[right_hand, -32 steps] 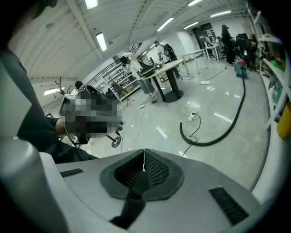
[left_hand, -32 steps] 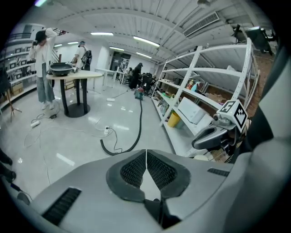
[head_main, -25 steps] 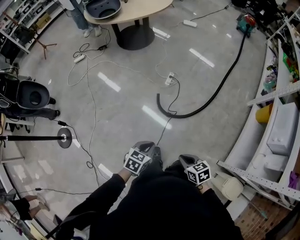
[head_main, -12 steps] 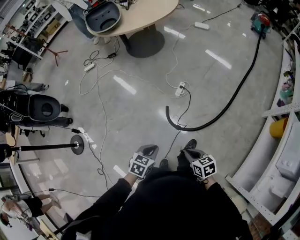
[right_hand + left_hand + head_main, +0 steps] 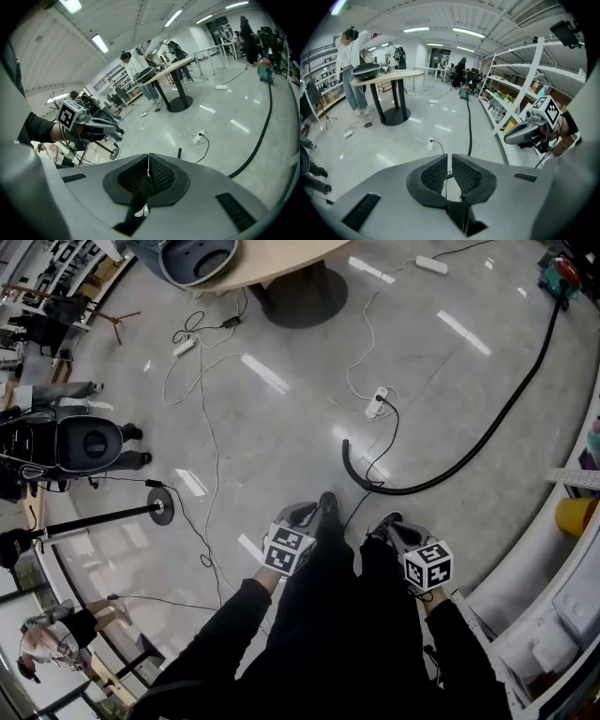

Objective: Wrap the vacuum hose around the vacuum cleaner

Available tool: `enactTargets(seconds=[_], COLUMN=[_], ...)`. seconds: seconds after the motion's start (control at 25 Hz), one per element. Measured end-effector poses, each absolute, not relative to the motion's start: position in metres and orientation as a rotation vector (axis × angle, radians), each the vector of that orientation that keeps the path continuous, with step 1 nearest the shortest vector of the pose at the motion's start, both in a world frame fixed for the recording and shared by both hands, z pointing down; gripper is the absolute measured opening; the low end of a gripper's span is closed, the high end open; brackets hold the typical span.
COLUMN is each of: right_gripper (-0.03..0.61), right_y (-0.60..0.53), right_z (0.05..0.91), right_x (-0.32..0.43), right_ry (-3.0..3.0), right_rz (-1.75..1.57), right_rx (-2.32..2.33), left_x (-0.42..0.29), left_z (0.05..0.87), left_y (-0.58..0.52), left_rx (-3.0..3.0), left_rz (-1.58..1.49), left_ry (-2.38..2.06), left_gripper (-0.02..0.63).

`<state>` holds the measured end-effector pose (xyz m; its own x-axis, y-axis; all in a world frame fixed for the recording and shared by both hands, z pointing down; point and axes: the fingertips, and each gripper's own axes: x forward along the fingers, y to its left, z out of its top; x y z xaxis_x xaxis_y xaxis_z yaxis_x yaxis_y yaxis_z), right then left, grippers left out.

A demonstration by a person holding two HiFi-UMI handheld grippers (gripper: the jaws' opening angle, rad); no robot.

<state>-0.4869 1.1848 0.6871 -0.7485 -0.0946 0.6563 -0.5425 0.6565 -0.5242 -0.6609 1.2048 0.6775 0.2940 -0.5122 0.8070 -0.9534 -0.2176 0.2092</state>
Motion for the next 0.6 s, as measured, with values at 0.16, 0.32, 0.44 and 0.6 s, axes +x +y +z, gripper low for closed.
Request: enactTargets(seconds=[0.16,0.32,0.44,0.6], right_gripper=[0.014,0.014,0.014,0.014], right_y=[1.186,1.174,1.158,1.138], right_z=[0.724,0.779,0.823,0.886], right_x=[-0.506,-0.528,-0.548,-0.562], right_ry=[-2.227,-2.185,-2.204,-2.259], right_rz=[1.047,1.132,1.145,1.076], right_rx=[0.537,0.663,0.719,0.714], left_x=[-0.680,-0.703,-0.715,-0.710], left_z=[0.739,0.823,0.885,0.976], left_y=[1.184,1.156,1.122,1.073], left_rx=[1.809,1.814,1.826,1.831], left_rz=[0.783,0.894,0.927,0.923], left_ry=[-1.222,-1.095,-1.040,-0.973], left_gripper=[0.025,0.025,0.026,0.179])
